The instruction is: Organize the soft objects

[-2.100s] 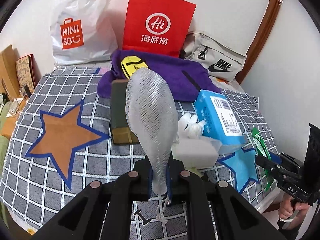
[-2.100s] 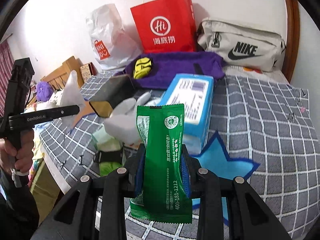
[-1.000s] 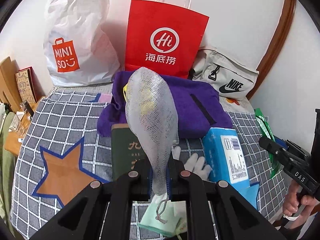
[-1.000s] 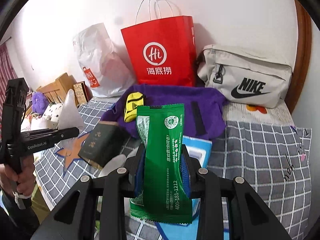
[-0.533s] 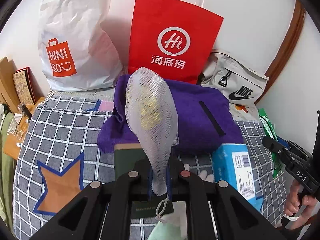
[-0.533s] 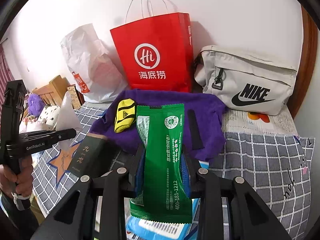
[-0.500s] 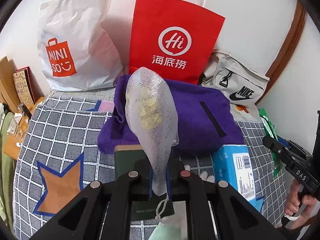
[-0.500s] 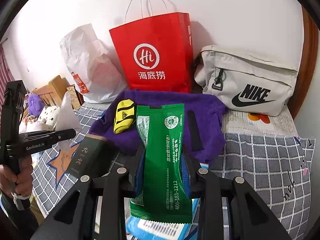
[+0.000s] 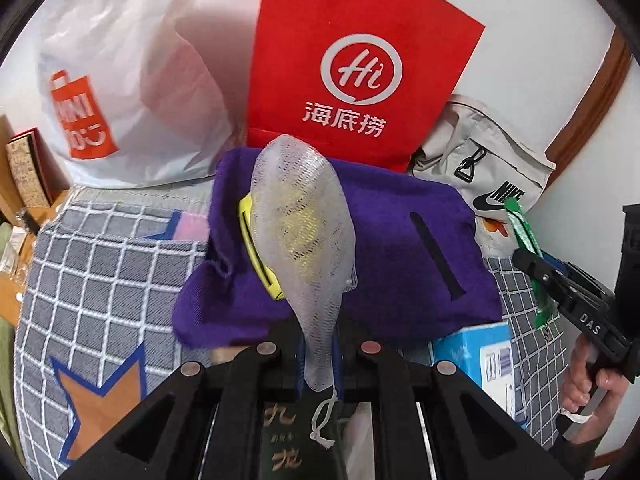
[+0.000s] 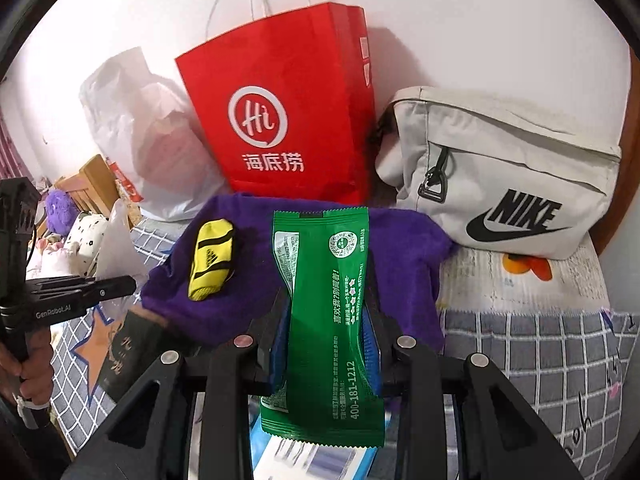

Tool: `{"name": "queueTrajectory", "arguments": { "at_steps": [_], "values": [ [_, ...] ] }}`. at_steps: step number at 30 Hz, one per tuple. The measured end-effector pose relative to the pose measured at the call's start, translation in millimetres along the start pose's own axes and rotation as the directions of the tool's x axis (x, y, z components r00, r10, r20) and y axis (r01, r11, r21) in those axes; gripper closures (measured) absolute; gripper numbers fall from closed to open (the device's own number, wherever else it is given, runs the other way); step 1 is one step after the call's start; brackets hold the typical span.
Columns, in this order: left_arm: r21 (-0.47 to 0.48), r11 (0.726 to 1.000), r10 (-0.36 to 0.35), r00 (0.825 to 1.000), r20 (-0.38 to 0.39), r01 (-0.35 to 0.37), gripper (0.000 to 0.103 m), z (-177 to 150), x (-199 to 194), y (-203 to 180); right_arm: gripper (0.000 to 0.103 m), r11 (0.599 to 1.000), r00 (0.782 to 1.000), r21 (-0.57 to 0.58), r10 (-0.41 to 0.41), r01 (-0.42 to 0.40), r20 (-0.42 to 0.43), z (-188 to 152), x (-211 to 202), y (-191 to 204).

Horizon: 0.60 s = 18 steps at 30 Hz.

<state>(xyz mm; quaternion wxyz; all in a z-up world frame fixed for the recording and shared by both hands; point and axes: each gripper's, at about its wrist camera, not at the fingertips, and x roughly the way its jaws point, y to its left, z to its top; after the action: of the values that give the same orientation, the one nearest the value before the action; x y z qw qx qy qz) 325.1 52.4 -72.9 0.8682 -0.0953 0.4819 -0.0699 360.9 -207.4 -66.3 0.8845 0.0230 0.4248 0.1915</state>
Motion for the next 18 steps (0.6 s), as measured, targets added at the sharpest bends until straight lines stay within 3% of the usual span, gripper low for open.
{"name": "queueTrajectory", "arguments": {
  "at_steps": [9,18],
  "values": [
    [0.045,0.998,-0.050,0.997,-0.057,0.052,0.092,24,43,-21,0.071,1.000,0.998,-0.028,0.003,-0.005,-0.070,11,51,-7],
    [0.036,0.999,0.023,0.993,-0.119,-0.019,0.092,35,86,-15,0.070,0.997,0.988,-0.076,-0.005,-0.007,-0.155,6,89,-14]
  ]
}}
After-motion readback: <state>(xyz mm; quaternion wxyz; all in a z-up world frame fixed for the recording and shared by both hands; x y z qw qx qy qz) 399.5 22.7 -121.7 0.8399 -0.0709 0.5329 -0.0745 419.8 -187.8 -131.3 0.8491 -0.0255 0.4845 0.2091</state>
